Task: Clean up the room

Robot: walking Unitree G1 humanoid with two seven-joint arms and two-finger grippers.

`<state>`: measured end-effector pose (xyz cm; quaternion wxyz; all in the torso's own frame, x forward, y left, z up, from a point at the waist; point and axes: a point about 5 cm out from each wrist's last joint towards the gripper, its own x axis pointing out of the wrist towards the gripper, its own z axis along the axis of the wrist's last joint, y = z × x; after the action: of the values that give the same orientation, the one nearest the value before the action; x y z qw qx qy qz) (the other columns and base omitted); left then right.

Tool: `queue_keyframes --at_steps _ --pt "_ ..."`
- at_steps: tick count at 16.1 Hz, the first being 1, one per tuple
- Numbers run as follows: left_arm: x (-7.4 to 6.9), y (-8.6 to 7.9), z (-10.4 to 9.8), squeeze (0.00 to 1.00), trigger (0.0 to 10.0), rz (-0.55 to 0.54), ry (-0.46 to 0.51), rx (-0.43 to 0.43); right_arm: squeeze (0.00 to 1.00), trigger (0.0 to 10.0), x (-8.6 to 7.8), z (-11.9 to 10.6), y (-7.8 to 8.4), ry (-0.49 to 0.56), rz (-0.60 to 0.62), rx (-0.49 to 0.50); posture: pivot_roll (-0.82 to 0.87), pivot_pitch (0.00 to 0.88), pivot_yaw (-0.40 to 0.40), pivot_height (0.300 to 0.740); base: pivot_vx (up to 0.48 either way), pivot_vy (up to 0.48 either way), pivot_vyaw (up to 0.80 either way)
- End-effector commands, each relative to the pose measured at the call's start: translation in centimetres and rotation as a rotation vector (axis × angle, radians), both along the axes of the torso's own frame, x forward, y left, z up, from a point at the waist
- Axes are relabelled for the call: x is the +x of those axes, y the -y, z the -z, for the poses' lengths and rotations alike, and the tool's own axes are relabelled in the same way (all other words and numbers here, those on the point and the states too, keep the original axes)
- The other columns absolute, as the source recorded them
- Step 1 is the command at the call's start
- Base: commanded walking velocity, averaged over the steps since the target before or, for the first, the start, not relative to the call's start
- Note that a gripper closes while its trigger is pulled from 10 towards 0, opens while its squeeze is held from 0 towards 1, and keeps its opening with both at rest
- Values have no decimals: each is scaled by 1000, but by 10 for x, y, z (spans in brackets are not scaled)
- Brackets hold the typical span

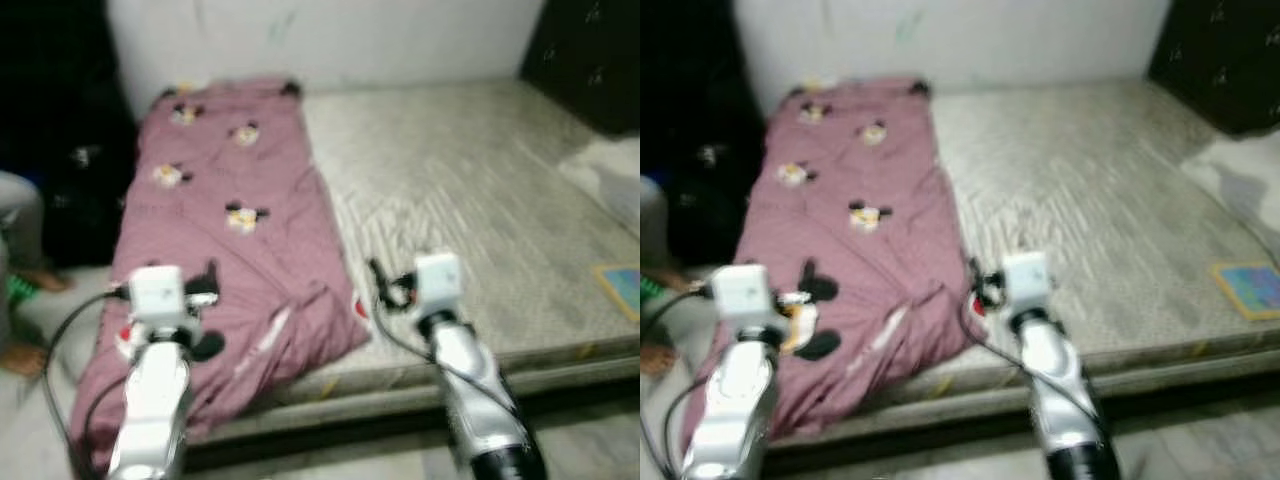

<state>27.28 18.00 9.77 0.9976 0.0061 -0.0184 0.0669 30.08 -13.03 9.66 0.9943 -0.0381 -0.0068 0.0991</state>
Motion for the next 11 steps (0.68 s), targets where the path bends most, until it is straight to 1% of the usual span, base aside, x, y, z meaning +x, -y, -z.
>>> queue_keyframes --at_steps 1,5,9,11 --pt "1 -9 -3 0 10000 -27 5 16 0 10000 3 -7 -6 25 -15 16 -23 40 28 740 0 480 0" --pt "1 -9 -4 0 10000 -30 14 13 0 10000 3 -7 -7 25 -18 12 -22 37 28 740 0 480 0" --pt "1 -6 -6 0 10000 -6 29 13 0 10000 3 -6 -8 30 -32 -12 -22 34 28 740 0 0 0" --pt "1 -3 -7 0 10000 12 36 20 0 10000 3 -6 -8 30 -32 -15 -23 33 26 740 0 0 466"
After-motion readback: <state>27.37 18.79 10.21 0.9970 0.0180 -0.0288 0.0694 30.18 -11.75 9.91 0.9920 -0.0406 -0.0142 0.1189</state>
